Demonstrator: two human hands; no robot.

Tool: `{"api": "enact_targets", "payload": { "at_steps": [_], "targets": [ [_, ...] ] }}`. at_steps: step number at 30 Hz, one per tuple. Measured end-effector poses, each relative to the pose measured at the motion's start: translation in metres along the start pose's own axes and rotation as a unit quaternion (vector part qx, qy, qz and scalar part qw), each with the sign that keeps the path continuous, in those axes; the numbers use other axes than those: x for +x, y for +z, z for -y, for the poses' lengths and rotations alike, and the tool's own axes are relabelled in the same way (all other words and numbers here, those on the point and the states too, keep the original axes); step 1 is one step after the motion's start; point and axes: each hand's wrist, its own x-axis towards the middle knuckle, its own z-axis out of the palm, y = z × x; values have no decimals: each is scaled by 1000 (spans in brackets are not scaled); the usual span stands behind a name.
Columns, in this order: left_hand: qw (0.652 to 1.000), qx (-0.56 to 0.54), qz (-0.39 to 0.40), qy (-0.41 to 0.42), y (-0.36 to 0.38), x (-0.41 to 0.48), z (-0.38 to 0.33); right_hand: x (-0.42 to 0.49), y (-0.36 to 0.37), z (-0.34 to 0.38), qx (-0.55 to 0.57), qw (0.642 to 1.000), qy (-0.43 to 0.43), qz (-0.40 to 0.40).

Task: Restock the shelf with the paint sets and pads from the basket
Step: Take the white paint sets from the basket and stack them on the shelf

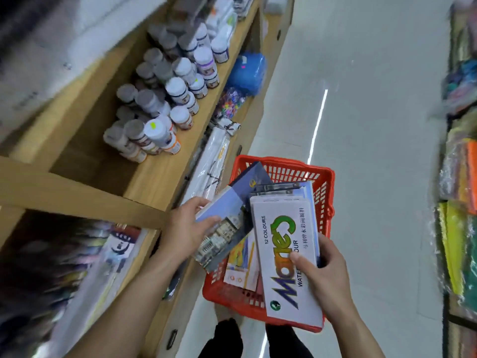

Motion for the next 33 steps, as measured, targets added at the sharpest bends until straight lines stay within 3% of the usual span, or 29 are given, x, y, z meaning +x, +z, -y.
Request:
{"api": "enact_targets", "payload": {
  "at_steps": [9, 19, 22, 27, 31, 33],
  "targets": [
    [976, -9, -189, -109, -122, -181, 11, -47, 44, 103, -54, 977, -121, 168],
    [909, -91, -363, -182, -208, -382, 88, -171, 132, 125, -46, 935, -176, 303],
    [905, -101, -371, -182, -243, -400, 129, -212, 151, 122, -45, 932, -173, 315],
    [929, -56, -330, -158, -289, -389, 179, -260, 177, 122, -53, 928, -177, 323],
    [939, 8, -293, -177, -300, -371, 205, -278, 193, 122, -73, 921, -190, 332],
    [926, 83, -319, -184, -296, -368, 205, -280, 198, 124, -72, 919, -189, 340]
  ]
}}
